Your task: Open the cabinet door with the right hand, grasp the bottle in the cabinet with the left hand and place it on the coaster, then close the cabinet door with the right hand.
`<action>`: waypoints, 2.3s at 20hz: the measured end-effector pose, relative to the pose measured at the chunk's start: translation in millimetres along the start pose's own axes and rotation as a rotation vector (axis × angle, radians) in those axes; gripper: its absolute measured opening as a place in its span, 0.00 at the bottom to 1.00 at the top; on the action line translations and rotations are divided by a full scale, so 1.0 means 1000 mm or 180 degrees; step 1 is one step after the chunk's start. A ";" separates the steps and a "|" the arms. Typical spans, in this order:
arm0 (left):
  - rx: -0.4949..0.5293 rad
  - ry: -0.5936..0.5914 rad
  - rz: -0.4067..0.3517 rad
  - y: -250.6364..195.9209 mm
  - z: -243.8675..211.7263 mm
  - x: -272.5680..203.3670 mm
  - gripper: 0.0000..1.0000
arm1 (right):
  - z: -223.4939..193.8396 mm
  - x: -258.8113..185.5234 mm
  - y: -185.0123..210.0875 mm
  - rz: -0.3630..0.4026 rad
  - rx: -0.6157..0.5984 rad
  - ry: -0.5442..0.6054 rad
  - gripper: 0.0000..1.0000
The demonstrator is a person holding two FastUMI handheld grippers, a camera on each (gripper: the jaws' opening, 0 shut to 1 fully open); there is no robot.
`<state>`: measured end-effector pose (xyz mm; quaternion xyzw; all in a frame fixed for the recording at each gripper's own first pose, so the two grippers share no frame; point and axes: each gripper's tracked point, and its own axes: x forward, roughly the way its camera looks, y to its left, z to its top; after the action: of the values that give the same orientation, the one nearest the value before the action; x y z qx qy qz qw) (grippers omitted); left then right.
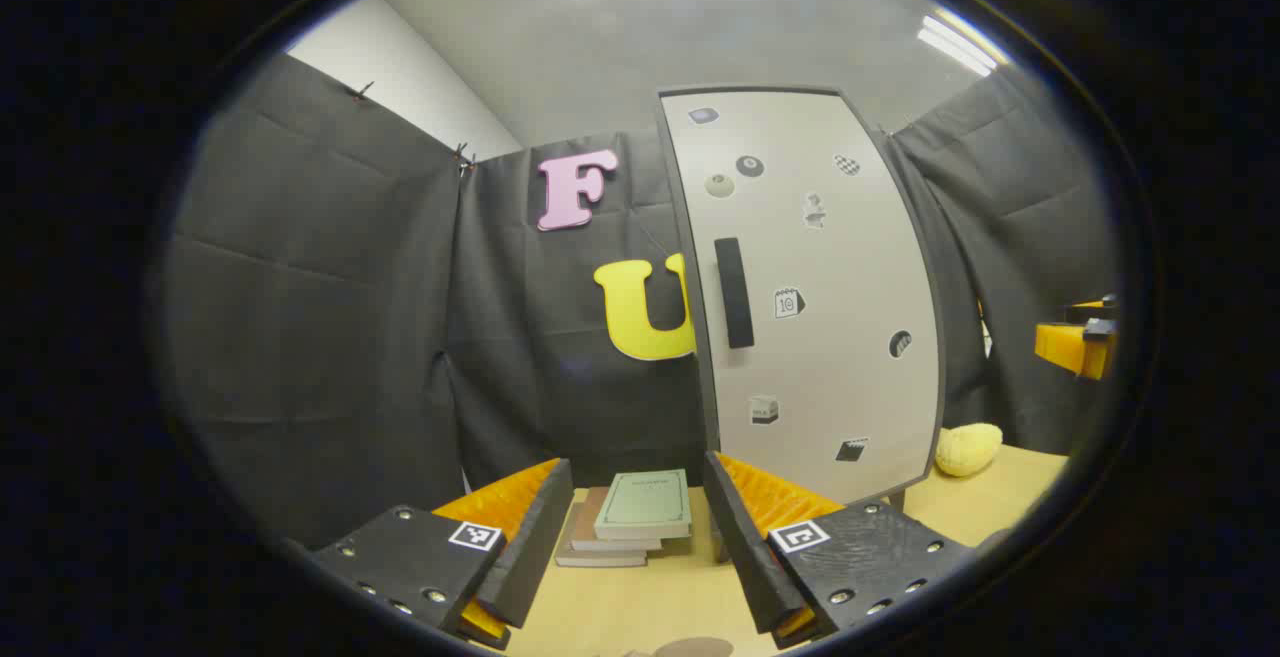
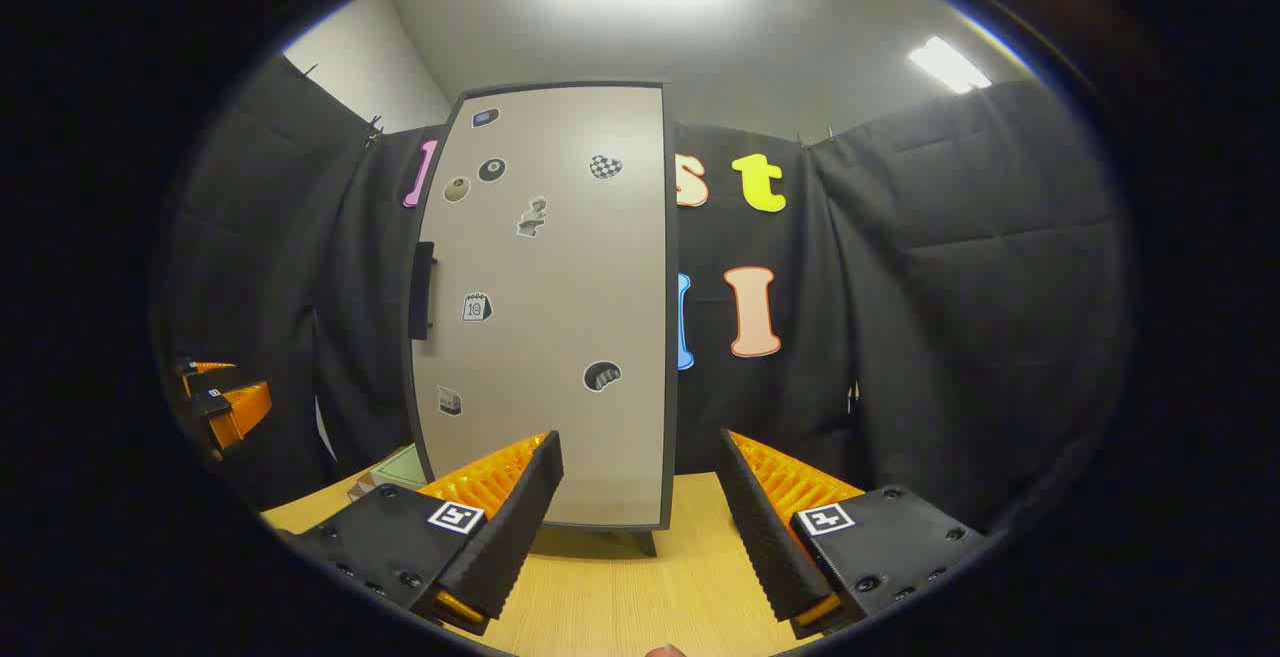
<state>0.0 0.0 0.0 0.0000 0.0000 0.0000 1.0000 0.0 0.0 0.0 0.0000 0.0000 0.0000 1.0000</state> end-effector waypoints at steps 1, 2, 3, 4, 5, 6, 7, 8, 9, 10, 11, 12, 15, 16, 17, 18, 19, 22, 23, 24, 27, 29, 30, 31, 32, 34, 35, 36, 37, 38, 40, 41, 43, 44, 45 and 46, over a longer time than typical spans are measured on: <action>-0.0009 0.0005 0.0003 0.000 -0.001 -0.001 0.82 | -0.001 -0.001 0.000 0.0005 -0.0006 0.0007 0.97; -0.0012 0.0001 0.0009 0.000 -0.001 -0.001 0.79 | -0.001 -0.001 0.000 0.0002 -0.0009 0.0003 0.98; -0.0009 -0.0002 0.0012 0.000 -0.001 0.000 0.82 | -0.001 -0.001 0.000 0.0003 -0.0010 -0.0002 0.98; -0.0004 -0.0005 0.0017 0.000 -0.001 0.000 0.82 | 0.001 0.000 0.000 0.0000 -0.0007 -0.0006 0.97; -0.0001 -0.0008 0.0018 0.000 -0.001 0.000 0.79 | 0.000 0.000 -0.001 -0.0002 -0.0002 -0.0006 0.98; -0.0003 -0.0010 0.0019 0.000 0.000 0.001 0.79 | 0.000 0.001 -0.002 -0.0003 0.0004 -0.0008 0.98; -0.0007 -0.0011 0.0019 -0.001 0.000 0.001 0.82 | 0.001 0.001 -0.002 -0.0006 0.0010 -0.0011 0.98; -0.0008 -0.0010 0.0020 -0.001 0.000 0.001 0.80 | 0.001 0.001 -0.003 -0.0010 0.0017 -0.0014 0.97; -0.0008 -0.0013 0.0020 -0.001 0.000 0.001 0.80 | 0.000 0.003 -0.003 -0.0013 0.0023 -0.0015 0.98; -0.0001 -0.0011 0.0020 -0.001 0.000 0.002 0.80 | 0.001 0.003 -0.004 -0.0015 0.0028 -0.0016 0.98; 0.0009 -0.0014 0.0018 -0.002 0.001 0.001 0.79 | 0.000 0.003 -0.004 -0.0016 0.0034 -0.0018 0.98; 0.0020 -0.0014 0.0020 -0.002 0.002 0.002 0.81 | -0.001 0.003 -0.004 -0.0016 0.0041 -0.0017 0.98; 0.0036 -0.0019 0.0025 -0.002 0.003 0.001 0.81 | -0.001 0.004 -0.006 -0.0016 0.0061 -0.0018 0.98; 0.0038 -0.0024 0.0024 -0.003 0.004 0.001 0.82 | 0.000 0.005 -0.005 -0.0019 0.0061 -0.0023 0.97; 0.0044 -0.0024 0.0029 -0.002 0.003 0.000 0.82 | 0.000 0.005 -0.006 -0.0021 0.0063 -0.0027 0.98; 0.0046 -0.0027 0.0030 -0.001 0.004 0.000 0.82 | 0.000 0.005 -0.006 -0.0020 0.0067 -0.0031 0.98; 0.0048 -0.0027 0.0030 -0.002 0.004 -0.001 0.82 | 0.001 0.005 -0.006 -0.0019 0.0070 -0.0032 0.98; 0.0053 -0.0026 0.0042 0.000 0.005 -0.002 0.82 | 0.001 0.004 -0.007 -0.0015 0.0076 -0.0032 0.98; 0.0051 -0.0028 0.0046 0.001 0.004 -0.004 0.82 | 0.001 0.004 -0.006 -0.0013 0.0076 -0.0031 0.98; 0.0048 -0.0028 0.0050 0.002 0.005 -0.004 0.82 | 0.002 0.004 -0.006 -0.0011 0.0074 -0.0034 0.98; 0.0038 -0.0035 0.0066 0.006 0.005 -0.009 0.82 | 0.006 0.001 -0.003 0.0018 0.0069 -0.0053 0.98; 0.0044 -0.0032 0.0086 0.009 0.005 -0.012 0.82 | 0.010 0.002 0.001 0.0056 0.0064 -0.0067 0.98; 0.0048 -0.0031 0.0102 0.012 0.005 -0.013 0.82 | 0.013 0.003 0.004 0.0075 0.0063 -0.0076 0.98; 0.0044 -0.0030 0.0119 0.015 0.004 -0.015 0.82 | 0.016 0.003 0.008 0.0097 0.0063 -0.0091 0.98; 0.0032 -0.0018 0.0138 0.019 0.003 -0.017 0.82 | 0.019 0.005 0.011 0.0120 0.0066 -0.0103 0.98; 0.0004 0.0005 0.0184 0.028 0.000 -0.021 0.82 | 0.021 0.008 0.019 0.0170 0.0059 -0.0110 0.98; 0.0002 0.0004 0.0214 0.032 0.000 -0.024 0.82 | 0.023 0.010 0.024 0.0189 0.0046 -0.0108 0.98; 0.0010 -0.0003 0.0247 0.038 0.001 -0.026 0.82 | 0.025 0.013 0.028 0.0214 0.0035 -0.0108 0.98; 0.0022 -0.0010 0.0281 0.045 0.000 -0.029 0.82 | 0.028 0.016 0.033 0.0243 0.0029 -0.0110 0.98; 0.0032 -0.0014 0.0314 0.051 0.001 -0.031 0.82 | 0.031 0.019 0.039 0.0282 0.0033 -0.0114 0.98; 0.0033 -0.0010 0.0384 0.063 -0.001 -0.035 0.82 | 0.038 0.026 0.052 0.0366 0.0047 -0.0119 0.98; 0.0032 -0.0001 0.0420 0.070 -0.003 -0.038 0.82 | 0.043 0.031 0.058 0.0403 0.0047 -0.0124 0.98; 0.0026 0.0021 0.0491 0.084 -0.007 -0.042 0.82 | 0.052 0.039 0.071 0.0475 0.0044 -0.0132 0.98; 0.0021 0.0035 0.0525 0.091 -0.008 -0.043 0.82 | 0.058 0.044 0.078 0.0510 0.0041 -0.0142 0.98; 0.0014 0.0050 0.0556 0.097 -0.012 -0.045 0.82 | 0.063 0.049 0.085 0.0543 0.0037 -0.0146 0.98; 0.0008 0.0061 0.0590 0.104 -0.013 -0.048 0.82 | 0.067 0.055 0.093 0.0580 0.0032 -0.0148 0.98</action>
<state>-47.5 104.0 -12.7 0.0012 0.0095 0.0925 0.9957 54.8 92.7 67.3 0.0050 -0.0232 0.0910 0.9956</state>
